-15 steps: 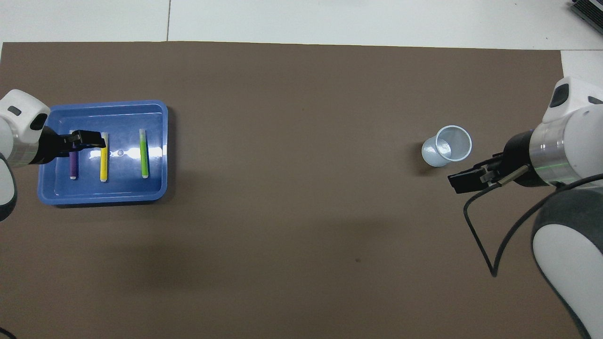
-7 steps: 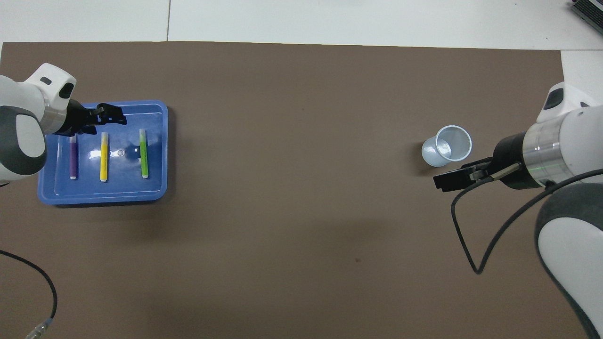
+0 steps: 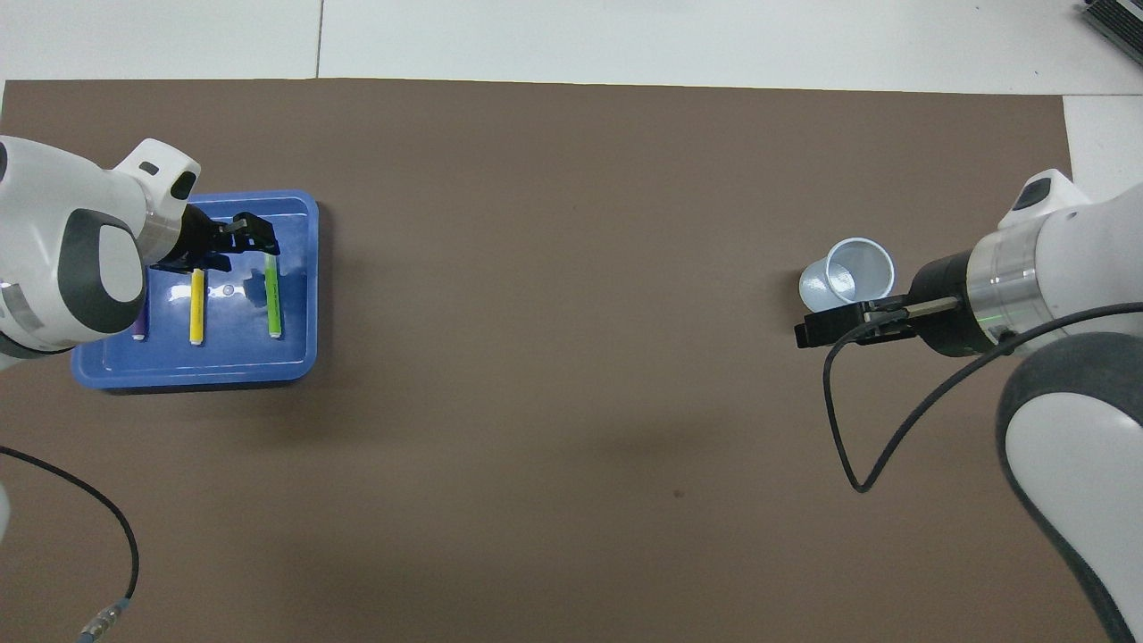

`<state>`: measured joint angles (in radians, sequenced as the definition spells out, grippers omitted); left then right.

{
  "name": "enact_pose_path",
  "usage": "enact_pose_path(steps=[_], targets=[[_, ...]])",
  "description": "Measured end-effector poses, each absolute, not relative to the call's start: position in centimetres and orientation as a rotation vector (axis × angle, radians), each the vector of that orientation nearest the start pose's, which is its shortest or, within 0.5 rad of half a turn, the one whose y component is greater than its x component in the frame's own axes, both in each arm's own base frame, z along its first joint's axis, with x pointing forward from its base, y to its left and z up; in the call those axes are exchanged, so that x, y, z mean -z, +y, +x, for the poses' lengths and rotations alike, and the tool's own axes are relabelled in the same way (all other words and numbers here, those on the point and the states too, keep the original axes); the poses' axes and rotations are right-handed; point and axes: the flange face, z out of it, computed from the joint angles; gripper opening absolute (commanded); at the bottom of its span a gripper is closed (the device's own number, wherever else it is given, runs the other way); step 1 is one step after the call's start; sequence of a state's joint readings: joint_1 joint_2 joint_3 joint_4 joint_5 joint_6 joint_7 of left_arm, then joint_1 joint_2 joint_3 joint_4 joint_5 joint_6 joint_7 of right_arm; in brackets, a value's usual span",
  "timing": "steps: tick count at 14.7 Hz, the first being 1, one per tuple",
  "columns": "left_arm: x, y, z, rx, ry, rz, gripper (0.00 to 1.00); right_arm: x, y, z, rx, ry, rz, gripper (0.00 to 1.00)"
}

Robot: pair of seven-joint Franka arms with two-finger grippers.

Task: Transfer and insert pens with both arms
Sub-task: 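Grasp and lift the green pen with the left gripper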

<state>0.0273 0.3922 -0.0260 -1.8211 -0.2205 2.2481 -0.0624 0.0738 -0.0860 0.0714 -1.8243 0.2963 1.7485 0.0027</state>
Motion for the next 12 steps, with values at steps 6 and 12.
enact_pose_path(steps=[6,12], targets=[[-31.0,-0.7,63.5,-0.001,-0.333,-3.305,0.5,-56.6,12.0,52.5,-0.044,-0.035,-2.838,1.0],[-30.4,-0.7,62.9,0.022,-0.339,-3.299,0.28,-56.7,12.2,52.6,-0.046,0.039,-2.813,1.0]])
